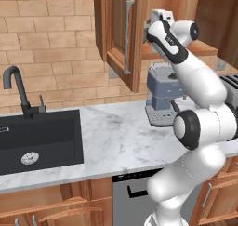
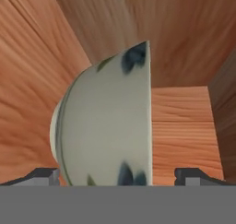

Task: Pick up the bowls from the cabinet and place each bowl in front of a stool on the dining counter.

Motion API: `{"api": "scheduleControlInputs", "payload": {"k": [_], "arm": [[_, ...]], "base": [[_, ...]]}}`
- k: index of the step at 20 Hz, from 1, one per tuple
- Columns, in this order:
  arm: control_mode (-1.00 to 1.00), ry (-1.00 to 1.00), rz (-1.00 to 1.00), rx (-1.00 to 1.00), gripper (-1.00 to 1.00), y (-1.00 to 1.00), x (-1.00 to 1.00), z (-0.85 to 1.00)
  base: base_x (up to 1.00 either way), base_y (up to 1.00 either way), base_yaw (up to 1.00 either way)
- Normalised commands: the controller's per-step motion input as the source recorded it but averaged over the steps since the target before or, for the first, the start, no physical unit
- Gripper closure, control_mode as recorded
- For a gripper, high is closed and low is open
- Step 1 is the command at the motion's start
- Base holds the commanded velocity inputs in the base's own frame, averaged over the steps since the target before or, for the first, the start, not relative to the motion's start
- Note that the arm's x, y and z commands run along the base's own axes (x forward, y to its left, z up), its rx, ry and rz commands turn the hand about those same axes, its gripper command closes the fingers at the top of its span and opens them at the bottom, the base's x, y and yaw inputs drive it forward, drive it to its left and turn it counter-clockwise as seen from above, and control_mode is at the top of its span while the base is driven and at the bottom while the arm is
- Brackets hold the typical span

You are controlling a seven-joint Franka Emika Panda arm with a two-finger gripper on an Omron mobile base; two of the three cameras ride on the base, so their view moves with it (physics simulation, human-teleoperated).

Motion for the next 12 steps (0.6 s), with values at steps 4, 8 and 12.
{"api": "scheduleControlInputs", "payload": {"k": [4,8,12], "arm": [[-1.0,0.0,0.01,0.03,-1.0,0.0,0.21,-0.13],[-1.0,0.0,0.02,0.01,-1.0,0.01,0.21,-0.02],[-1.0,0.03,0.01,0.0,-1.0,0.0,0.16,0.0]], "base": [[0.0,0.0,0.0],[0.0,0.0,0.0],[0.0,0.0,0.0]]}}
